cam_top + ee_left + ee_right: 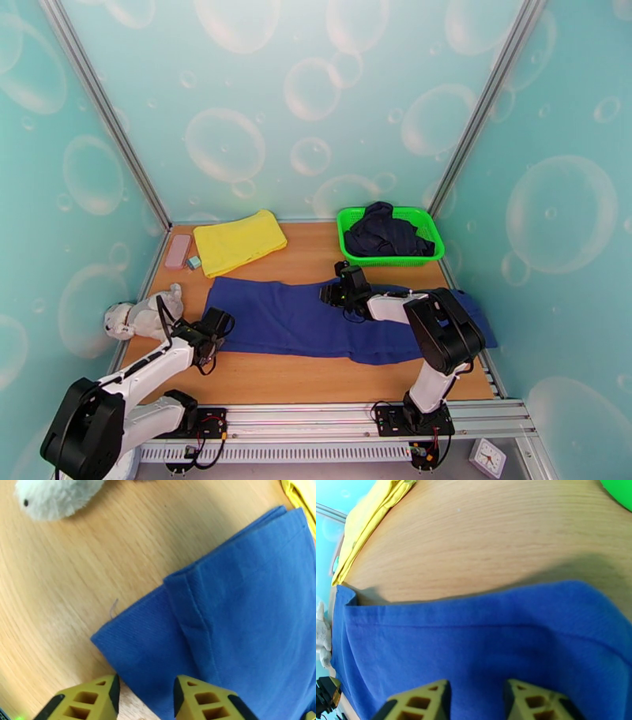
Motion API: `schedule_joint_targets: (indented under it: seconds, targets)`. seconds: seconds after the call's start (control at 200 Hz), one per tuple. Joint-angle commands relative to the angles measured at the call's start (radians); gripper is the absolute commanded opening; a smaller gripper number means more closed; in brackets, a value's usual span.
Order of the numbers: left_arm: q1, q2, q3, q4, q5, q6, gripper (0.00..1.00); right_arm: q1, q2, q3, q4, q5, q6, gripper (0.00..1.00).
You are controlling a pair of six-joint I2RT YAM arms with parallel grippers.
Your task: Fold and stack the trousers
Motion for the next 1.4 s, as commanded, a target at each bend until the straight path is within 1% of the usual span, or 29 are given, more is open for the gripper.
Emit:
schedule_joint_targets:
  seconds: [0.0, 0.035, 0.08, 0.1, 0.165, 0.29, 0.35, 0.41, 0.52, 0.555, 0.58, 0.72, 0.76, 0.8, 0.895, 0.945, 0.99, 1.08, 1.135, 1.395]
  targets:
    - [0.030, 0.066, 0.010, 0.053, -0.011, 0.073, 0.33, -0.006, 0.013, -0.040, -0.067, 0.004, 0.010, 0.42]
    - [0.031, 0.087, 0.017, 0.051, -0.018, 0.076, 0.23, -0.007, 0.011, -0.041, -0.066, 0.002, 0.010, 0.42]
    - [0.030, 0.100, 0.028, 0.017, -0.038, 0.064, 0.05, -0.005, 0.011, -0.043, -0.065, 0.002, 0.010, 0.42]
    - [0.027, 0.099, 0.031, -0.005, -0.052, 0.050, 0.00, -0.006, 0.012, -0.042, -0.065, 0.002, 0.011, 0.42]
    - [0.022, 0.066, 0.035, -0.084, -0.086, 0.003, 0.00, -0.007, 0.015, -0.040, -0.071, 0.005, 0.008, 0.42]
    - [0.043, -0.069, -0.002, -0.246, -0.163, -0.121, 0.00, -0.015, 0.017, -0.042, -0.076, 0.022, 0.008, 0.42]
    - [0.059, -0.116, -0.015, -0.227, -0.155, -0.122, 0.00, -0.018, 0.019, -0.043, -0.073, 0.016, 0.009, 0.42]
    - [0.080, -0.130, -0.024, -0.207, -0.145, -0.120, 0.00, -0.018, 0.016, -0.044, -0.071, 0.011, 0.012, 0.42]
    - [0.071, -0.127, -0.010, -0.237, -0.195, -0.153, 0.00, -0.016, 0.005, -0.049, -0.072, 0.024, 0.006, 0.41]
    - [0.066, -0.139, -0.004, -0.244, -0.210, -0.157, 0.14, -0.016, 0.005, -0.048, -0.073, 0.029, 0.004, 0.41]
    - [0.065, -0.150, 0.001, -0.248, -0.217, -0.157, 0.21, -0.017, 0.005, -0.048, -0.073, 0.030, 0.004, 0.41]
    - [0.053, -0.211, 0.027, -0.285, -0.249, -0.153, 0.31, -0.016, 0.010, -0.044, -0.076, 0.027, 0.003, 0.41]
    - [0.039, -0.223, 0.033, -0.280, -0.256, -0.151, 0.31, -0.016, 0.011, -0.044, -0.074, 0.027, 0.003, 0.41]
    - [0.025, -0.231, 0.030, -0.239, -0.250, -0.123, 0.31, -0.014, 0.011, -0.044, -0.073, 0.027, 0.003, 0.41]
    - [0.026, -0.210, 0.003, -0.050, -0.158, -0.025, 0.31, -0.011, 0.012, -0.041, -0.073, 0.027, 0.001, 0.41]
    - [0.027, -0.179, -0.009, 0.045, -0.096, 0.009, 0.31, -0.008, 0.015, -0.041, -0.073, 0.027, -0.001, 0.41]
    - [0.024, -0.140, -0.007, 0.099, -0.072, 0.020, 0.32, -0.010, 0.017, -0.040, -0.074, 0.025, -0.001, 0.41]
    - [0.021, -0.063, 0.025, 0.104, -0.087, 0.014, 0.36, -0.008, 0.013, -0.041, -0.070, 0.020, -0.001, 0.41]
    - [0.022, -0.031, 0.044, 0.100, -0.094, 0.024, 0.37, -0.007, 0.012, -0.040, -0.070, 0.019, 0.000, 0.41]
    - [0.038, 0.017, 0.050, 0.104, -0.073, 0.035, 0.37, -0.006, 0.010, -0.041, -0.065, 0.007, 0.001, 0.41]
